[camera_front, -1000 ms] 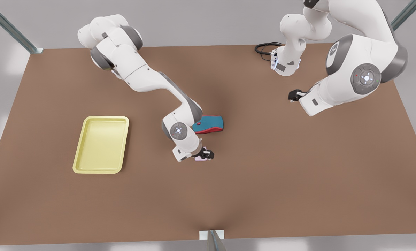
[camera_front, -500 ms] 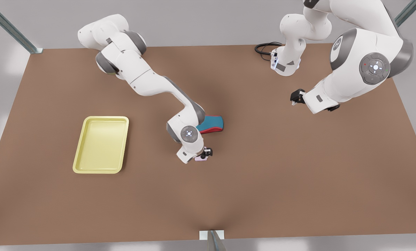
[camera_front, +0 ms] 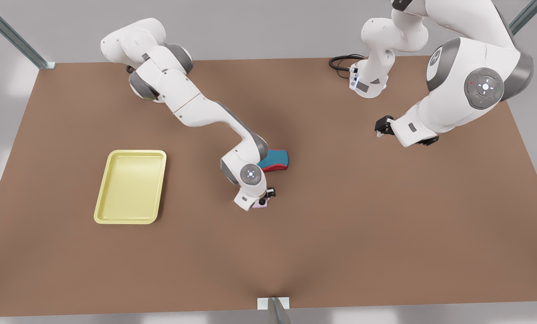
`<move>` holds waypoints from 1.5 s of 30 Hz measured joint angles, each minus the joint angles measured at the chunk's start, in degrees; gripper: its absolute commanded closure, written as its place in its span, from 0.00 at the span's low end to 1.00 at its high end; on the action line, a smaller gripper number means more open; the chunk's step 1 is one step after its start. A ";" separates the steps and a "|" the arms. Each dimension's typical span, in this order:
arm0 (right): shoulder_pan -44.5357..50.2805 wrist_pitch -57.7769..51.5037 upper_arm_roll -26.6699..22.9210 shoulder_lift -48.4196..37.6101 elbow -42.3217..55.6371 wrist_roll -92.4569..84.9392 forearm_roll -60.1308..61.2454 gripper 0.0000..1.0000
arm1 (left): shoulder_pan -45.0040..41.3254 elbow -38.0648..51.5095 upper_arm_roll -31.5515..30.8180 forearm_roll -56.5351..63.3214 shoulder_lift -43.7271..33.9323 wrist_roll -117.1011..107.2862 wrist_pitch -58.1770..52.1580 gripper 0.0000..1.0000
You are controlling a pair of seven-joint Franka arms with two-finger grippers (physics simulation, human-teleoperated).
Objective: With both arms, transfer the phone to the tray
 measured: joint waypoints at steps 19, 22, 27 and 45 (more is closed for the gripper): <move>0.69 -1.29 -0.24 1.46 0.60 -3.74 -0.03 0.00 | 0.03 -0.08 0.02 0.07 0.35 0.62 0.51 0.00; 0.71 -0.63 -0.24 1.55 0.56 -4.05 -0.03 0.03 | 0.02 -0.09 0.03 0.08 0.43 0.66 0.55 0.00; 0.77 -0.01 -0.24 1.56 0.35 -4.47 -0.01 0.15 | 0.04 -0.09 0.04 0.11 0.44 0.72 0.58 0.00; -24.73 2.73 0.07 -34.51 -42.64 -9.75 0.68 0.21 | 0.04 -0.14 0.04 0.28 0.35 0.87 0.49 0.00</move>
